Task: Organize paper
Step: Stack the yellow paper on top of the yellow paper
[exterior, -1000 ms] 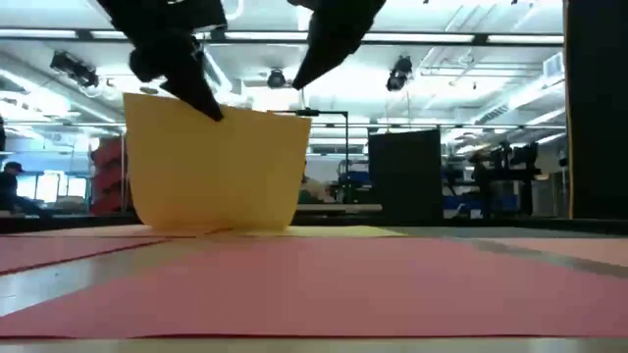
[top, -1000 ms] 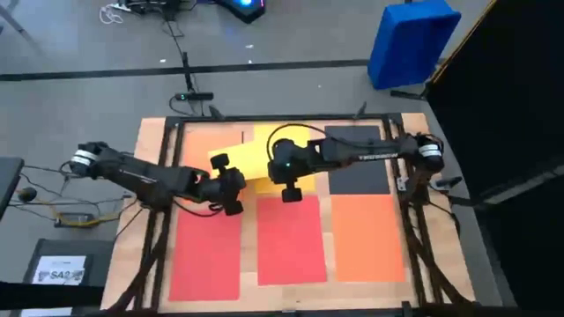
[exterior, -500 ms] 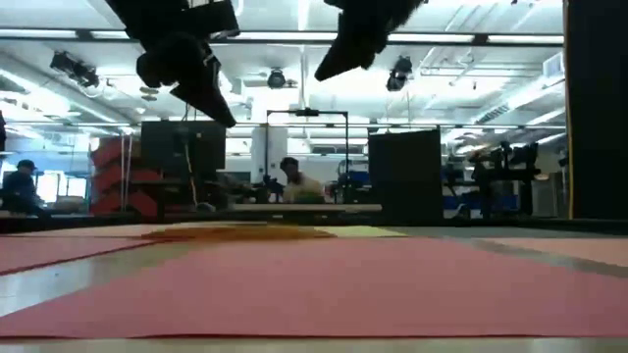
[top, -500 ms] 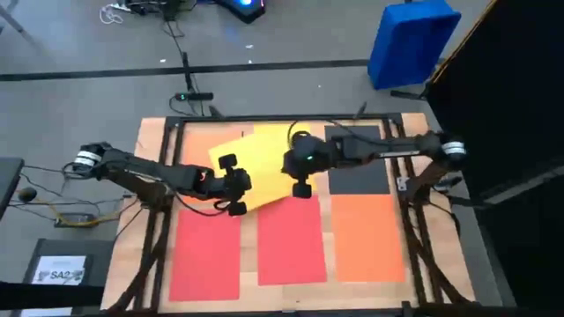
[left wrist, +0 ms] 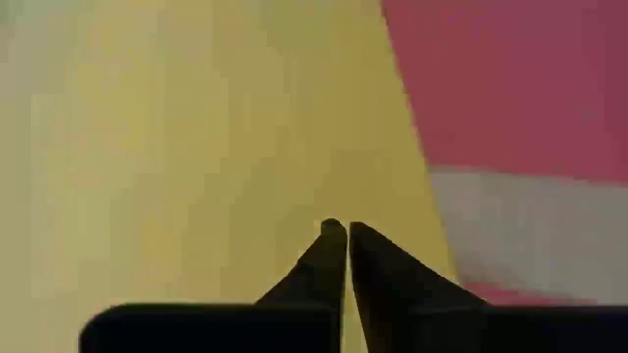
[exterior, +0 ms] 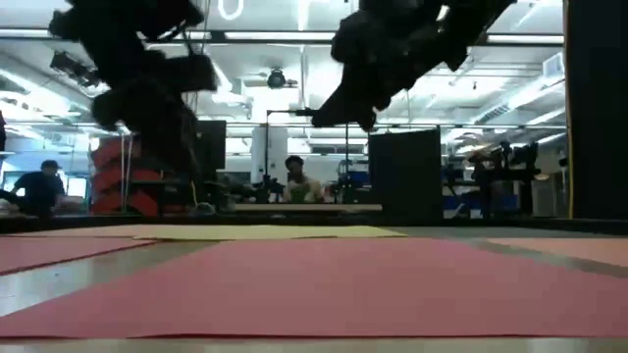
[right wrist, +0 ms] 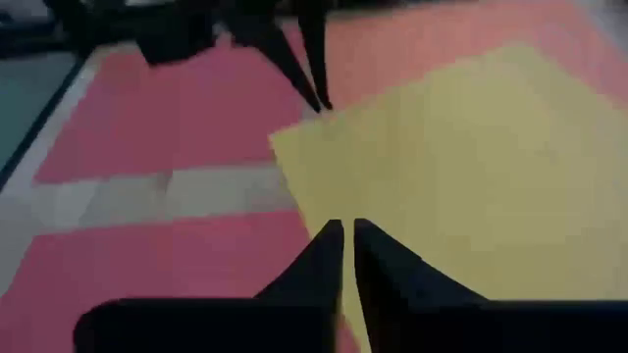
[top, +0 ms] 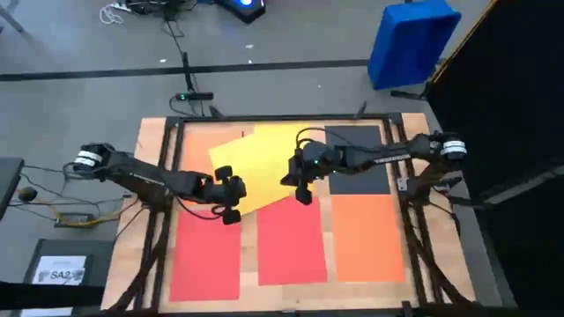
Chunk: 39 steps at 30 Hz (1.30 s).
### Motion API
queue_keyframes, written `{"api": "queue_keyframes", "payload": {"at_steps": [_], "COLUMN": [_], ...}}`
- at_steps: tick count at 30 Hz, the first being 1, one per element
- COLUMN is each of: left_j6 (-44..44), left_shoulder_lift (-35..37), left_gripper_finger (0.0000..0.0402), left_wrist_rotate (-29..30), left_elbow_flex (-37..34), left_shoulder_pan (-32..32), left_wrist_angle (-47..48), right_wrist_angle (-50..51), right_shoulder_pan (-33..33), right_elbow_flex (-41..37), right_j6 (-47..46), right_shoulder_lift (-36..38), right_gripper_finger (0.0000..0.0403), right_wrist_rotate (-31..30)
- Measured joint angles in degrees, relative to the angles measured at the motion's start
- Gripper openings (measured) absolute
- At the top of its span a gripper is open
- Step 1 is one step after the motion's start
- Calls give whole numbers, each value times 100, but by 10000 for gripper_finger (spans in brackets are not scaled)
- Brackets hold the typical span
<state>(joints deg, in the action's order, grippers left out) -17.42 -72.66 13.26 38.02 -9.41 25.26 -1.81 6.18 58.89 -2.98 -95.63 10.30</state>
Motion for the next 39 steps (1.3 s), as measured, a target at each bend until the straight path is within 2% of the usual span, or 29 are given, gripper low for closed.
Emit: {"api": "queue_keyframes", "payload": {"at_steps": [4, 8, 15, 22, 27, 33, 39], "left_j6": [-131, -130, -240, -276, -280, -284, -229], "left_shoulder_lift": [4, -107, -835, -1661, -2062, -2339, -2428], "left_gripper_finger": [6, 40, 147, 221, 238, 239, 239], "left_wrist_rotate": [-739, -1079, -1126, -832, -665, -668, -952], "left_elbow_flex": [32, 159, 546, 1142, 1482, 1551, 1564], "left_shoulder_pan": [-40, -45, -126, -120, -120, -87, 106], "left_wrist_angle": [28, -77, -108, 550, 885, 901, 882], "right_wrist_angle": [-150, -422, -530, -592, -587, -585, -591], "right_shoulder_pan": [3, -49, -84, -88, -88, -88, -87], "right_elbow_flex": [0, 4, 2, 2, 4, 4, 3], "right_j6": [61, 157, 205, 212, 210, 210, 210], "right_shoulder_lift": [-223, -352, -359, -359, -359, -359, -359], "right_gripper_finger": [47, 86, 151, 180, 183, 183, 183], "right_wrist_rotate": [12, 16, -188, -321, -344, -340, -340]}}
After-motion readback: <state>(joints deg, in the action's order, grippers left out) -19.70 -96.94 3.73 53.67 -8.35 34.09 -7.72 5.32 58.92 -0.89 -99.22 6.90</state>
